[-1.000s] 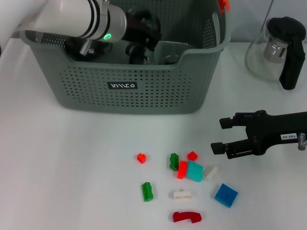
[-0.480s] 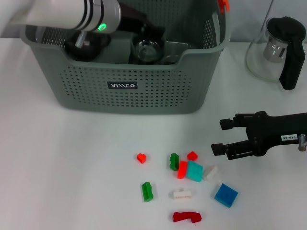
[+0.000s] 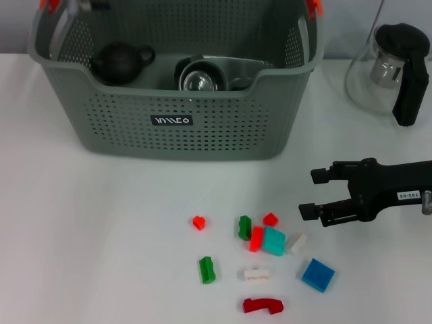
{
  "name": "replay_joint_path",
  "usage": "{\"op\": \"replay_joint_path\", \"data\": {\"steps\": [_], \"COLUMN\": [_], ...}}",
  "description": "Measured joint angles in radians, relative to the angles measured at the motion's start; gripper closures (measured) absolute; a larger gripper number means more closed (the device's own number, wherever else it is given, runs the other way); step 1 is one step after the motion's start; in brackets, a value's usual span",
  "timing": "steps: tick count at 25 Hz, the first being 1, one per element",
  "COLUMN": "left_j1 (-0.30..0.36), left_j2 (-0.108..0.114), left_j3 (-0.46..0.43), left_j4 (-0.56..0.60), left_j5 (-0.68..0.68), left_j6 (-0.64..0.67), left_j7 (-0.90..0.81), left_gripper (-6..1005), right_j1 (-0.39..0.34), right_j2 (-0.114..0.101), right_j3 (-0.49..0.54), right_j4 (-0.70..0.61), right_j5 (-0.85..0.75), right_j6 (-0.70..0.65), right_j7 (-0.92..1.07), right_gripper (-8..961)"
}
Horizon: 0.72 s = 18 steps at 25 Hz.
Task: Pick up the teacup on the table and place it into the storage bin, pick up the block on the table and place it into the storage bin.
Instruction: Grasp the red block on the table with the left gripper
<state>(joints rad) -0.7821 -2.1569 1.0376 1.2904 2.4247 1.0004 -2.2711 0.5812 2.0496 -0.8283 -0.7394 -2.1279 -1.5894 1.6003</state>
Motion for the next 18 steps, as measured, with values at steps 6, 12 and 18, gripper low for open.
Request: {"op": "replay_joint_path", "data": {"steps": [6, 12, 18], "left_j1": [0.099, 0.136, 0.15], "left_j2": [-0.013, -0.015, -0.016], "left_j3": [-0.049, -0.144, -0.152], "left_j4": [0.247, 0.288, 0.234], "left_j5": [-0.157, -0.325, -0.295], "left_j6": [0.277, 0.662, 0.846], "left_j7": [0.007, 0.131, 0.17], "left_gripper": [208, 213, 213], "right_j1": [0.0, -0.001, 0.002], "right_j2": [-0.002, -0.002, -0.001], "right_j3": [0.0, 0.0, 0.0], "right_j4": [0.0, 0.004, 0.009], "right_j5": [0.0, -0.001, 0.005], "right_j6": [0.001, 0.004, 0.005], "right_j7": [-0.003, -0.004, -0.002], "right_gripper": [6, 6, 7]}}
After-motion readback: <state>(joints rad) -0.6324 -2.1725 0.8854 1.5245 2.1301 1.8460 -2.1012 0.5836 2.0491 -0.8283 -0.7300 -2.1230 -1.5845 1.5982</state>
